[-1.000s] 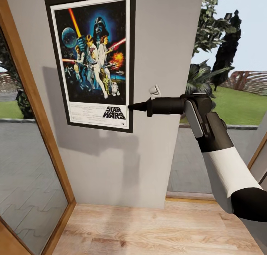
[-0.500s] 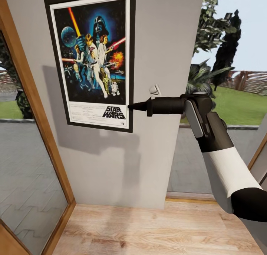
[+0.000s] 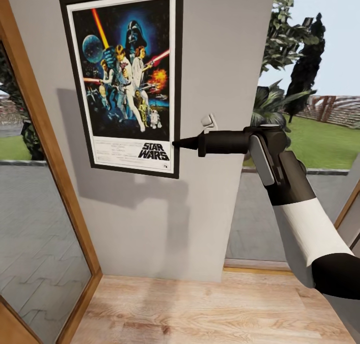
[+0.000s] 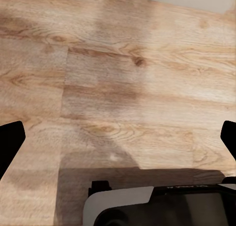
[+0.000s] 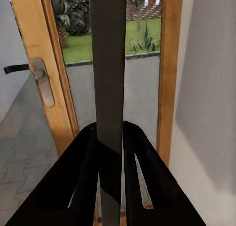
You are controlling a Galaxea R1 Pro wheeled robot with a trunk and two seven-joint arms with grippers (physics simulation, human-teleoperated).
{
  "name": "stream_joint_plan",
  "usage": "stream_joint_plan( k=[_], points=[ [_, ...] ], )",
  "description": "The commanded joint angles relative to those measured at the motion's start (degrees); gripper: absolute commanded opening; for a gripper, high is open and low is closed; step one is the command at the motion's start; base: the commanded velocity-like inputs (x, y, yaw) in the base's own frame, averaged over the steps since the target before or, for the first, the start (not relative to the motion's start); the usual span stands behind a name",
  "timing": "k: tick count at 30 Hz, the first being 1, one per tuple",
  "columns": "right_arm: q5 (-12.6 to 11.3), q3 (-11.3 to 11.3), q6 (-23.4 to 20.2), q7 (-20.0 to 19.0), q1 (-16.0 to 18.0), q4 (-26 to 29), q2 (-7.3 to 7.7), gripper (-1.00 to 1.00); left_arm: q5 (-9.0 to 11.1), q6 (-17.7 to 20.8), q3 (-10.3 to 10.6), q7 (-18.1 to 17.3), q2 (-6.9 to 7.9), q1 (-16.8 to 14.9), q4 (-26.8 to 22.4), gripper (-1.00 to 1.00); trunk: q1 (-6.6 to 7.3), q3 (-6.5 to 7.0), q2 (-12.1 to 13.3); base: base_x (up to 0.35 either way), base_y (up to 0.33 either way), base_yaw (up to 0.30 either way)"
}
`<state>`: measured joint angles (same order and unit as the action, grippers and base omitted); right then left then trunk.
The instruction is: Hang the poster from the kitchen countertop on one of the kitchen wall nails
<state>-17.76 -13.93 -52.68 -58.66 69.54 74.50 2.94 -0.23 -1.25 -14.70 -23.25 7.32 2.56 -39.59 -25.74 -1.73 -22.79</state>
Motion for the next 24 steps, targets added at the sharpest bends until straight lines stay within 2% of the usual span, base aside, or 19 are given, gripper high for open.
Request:
stream_joint_plan(
  k=[1, 24],
  points=[
    [-0.3, -0.1, -0.3, -0.1, 0.1, 0.0, 0.04, -1.0, 0.0, -0.1, -0.1, -0.3, -0.02, 0.0, 0.0, 1.0, -0.04, -0.12, -0.1, 0.0, 0.0, 0.0],
    [-0.2, 0.0, -0.3, -0.1, 0.1, 0.0, 0.05, -1.0, 0.0, -0.1, -0.1, -0.3, 0.29, 0.0, 0.0, 1.0, -0.04, -0.12, -0.1, 0.079, 0.0, 0.0]
  ],
)
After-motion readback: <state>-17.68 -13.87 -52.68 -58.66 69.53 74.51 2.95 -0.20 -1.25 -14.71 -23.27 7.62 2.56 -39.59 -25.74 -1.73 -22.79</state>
